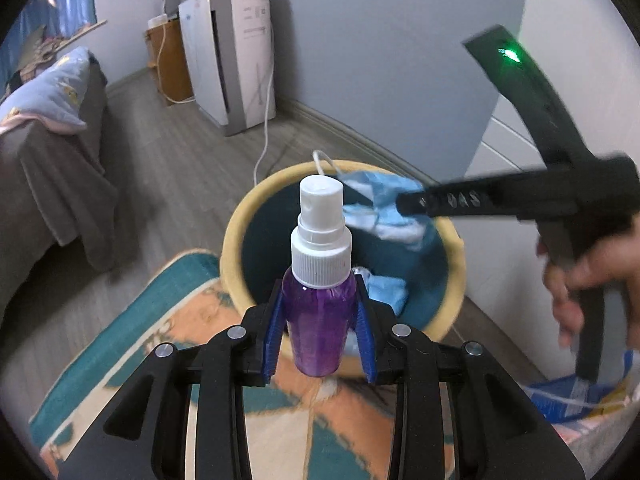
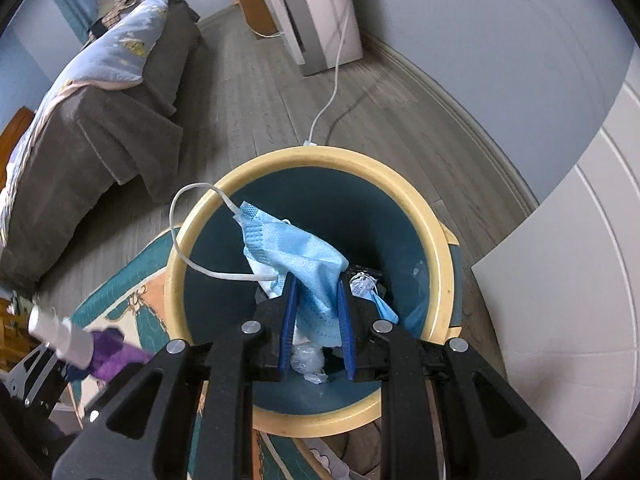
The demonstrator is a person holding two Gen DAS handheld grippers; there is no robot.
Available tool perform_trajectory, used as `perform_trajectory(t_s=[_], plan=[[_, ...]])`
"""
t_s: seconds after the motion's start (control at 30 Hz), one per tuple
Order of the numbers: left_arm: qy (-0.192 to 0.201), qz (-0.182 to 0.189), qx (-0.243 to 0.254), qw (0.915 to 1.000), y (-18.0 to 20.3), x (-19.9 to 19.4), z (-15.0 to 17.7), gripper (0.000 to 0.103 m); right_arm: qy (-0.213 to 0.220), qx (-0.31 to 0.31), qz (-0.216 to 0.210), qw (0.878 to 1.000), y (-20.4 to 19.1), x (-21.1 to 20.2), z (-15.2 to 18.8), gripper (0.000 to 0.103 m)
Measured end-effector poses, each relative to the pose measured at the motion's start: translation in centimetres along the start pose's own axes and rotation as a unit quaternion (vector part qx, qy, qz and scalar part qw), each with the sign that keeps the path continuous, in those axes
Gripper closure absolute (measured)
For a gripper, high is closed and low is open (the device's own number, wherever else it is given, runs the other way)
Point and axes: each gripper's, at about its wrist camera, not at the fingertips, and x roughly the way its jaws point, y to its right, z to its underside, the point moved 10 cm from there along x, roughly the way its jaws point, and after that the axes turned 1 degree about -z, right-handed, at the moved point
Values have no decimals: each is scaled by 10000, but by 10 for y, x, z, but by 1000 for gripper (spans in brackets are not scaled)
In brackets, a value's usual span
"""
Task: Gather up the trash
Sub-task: 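Carry the mask and purple bottle over the bin with both grippers, then open both grippers to drop the mask and bottle into the bin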
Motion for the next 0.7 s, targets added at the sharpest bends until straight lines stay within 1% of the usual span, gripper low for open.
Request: perform_trajectory(t_s=[0.07,0.13,0.2,0.23,0.27,0.3,0.33,0.43,0.5,0.57,0.6,0.63,0.7], plan=[[-5,-40,-42,10000,-1,3,-3,69,-17,138,-87,9999,3,3,1,84],[-3,-195,11,9998,-5,11,-9,66,-44,240,-153,9996,4,7,3,84],[-9,-328,55,9994,-9,16,-14,65,-62,232,-149,9996,4,9,3,84],[-17,-330,36,9994,-12,15,-13,61,-84,220,-145,9996,4,10,3,84],[-6,-328,-1,9995,-13,15,-14,53,-116,201,-141,9996,4,12,4,84],[44,-313,-52,9995,-15,13,-15,51,-147,175,-128,9997,3,15,5,84],[89,-298,-84,9995,-17,12,-16,49,-191,133,-93,9997,2,18,6,84],[78,-287,-103,9995,-21,9,-9,48,-345,14,64,9994,0,31,12,83],[37,-306,-75,9995,-23,9,-5,46,-360,-13,27,9993,-6,37,14,83],[36,-363,1,9993,-24,5,-2,42,-171,0,-230,9996,-17,37,9,76],[43,-391,41,9992,-25,4,-1,42,-25,-16,-261,9997,-20,34,5,65],[53,-422,74,9991,-26,3,1,40,104,-52,-182,9998,-20,30,1,50],[55,-463,100,9989,-28,-1,5,36,298,-120,-17,9995,-18,24,-5,39]])
